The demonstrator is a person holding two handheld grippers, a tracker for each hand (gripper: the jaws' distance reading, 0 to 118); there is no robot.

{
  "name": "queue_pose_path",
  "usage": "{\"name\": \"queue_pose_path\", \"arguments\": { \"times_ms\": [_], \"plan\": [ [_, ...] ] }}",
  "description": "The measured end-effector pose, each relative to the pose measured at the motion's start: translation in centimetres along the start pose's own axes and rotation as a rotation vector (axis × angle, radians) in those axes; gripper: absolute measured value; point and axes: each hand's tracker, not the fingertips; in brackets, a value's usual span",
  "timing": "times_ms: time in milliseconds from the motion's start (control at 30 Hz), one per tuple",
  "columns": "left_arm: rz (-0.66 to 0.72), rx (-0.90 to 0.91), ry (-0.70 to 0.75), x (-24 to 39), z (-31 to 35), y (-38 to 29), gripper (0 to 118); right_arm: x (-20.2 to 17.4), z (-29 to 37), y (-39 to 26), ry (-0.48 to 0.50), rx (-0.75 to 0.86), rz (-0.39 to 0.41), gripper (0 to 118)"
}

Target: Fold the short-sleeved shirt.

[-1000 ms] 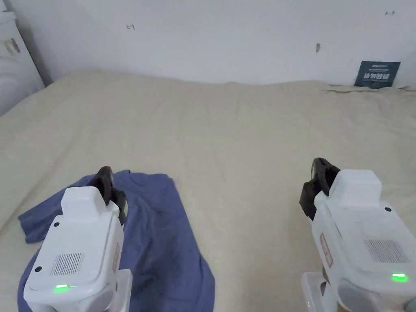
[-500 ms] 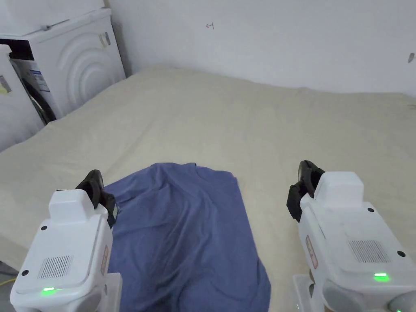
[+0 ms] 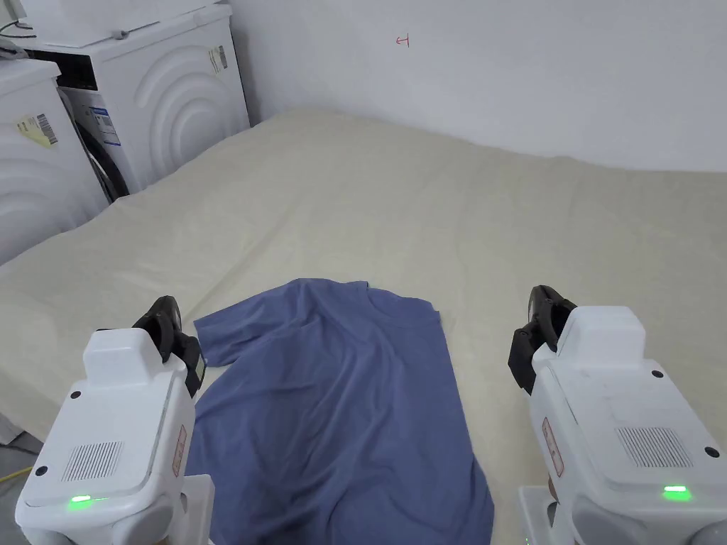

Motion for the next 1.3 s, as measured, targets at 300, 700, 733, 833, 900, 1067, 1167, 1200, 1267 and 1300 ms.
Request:
{"name": "queue_pose_path", "arguments": {
  "times_ms": [300,700,733,833,900,1067,1167,1200,1267,1300],
  "plan": [
    [0.037,-0.193,-0.133,2.7,-5.6,-0.5,0,2.0,-0.4,0.0,-0.047,-0.007,0.013,0],
    [0.058,-0.736,-0.312,8.3,-16.8,-6.3,1,5.1,-1.0,-1.2,-0.115,-0.051,0.014,0],
    [0.029,-0.807,-0.324,9.0,-17.5,-7.1,1,5.4,-1.0,-1.4,-0.121,-0.055,0.014,0],
    [0.004,-0.901,-0.343,10.4,-18.8,-9.3,3,6.3,-0.9,-1.8,-0.133,-0.072,0.017,0],
    [-0.027,-0.955,-0.348,11.4,-18.8,-10.4,19,6.7,-0.8,-2.0,-0.145,-0.081,0.021,0],
    [0.018,-1.102,-0.290,12.1,-20.7,-14.4,89,7.7,-0.6,-2.6,-0.164,-0.104,0.019,0],
    [-0.006,-1.118,-0.268,12.5,-20.6,-15.2,94,8.0,-0.5,-2.9,-0.167,-0.116,0.020,0],
    [-0.024,-1.119,-0.261,12.6,-20.6,-15.4,93,8.0,-0.4,-2.9,-0.168,-0.119,0.021,0],
    [-0.066,-1.119,-0.268,13.1,-20.4,-15.5,91,8.1,-0.3,-3.1,-0.169,-0.127,0.023,0],
    [-0.092,-1.120,-0.267,13.3,-20.3,-15.5,85,8.2,-0.3,-3.1,-0.169,-0.129,0.023,0]
  ]
}}
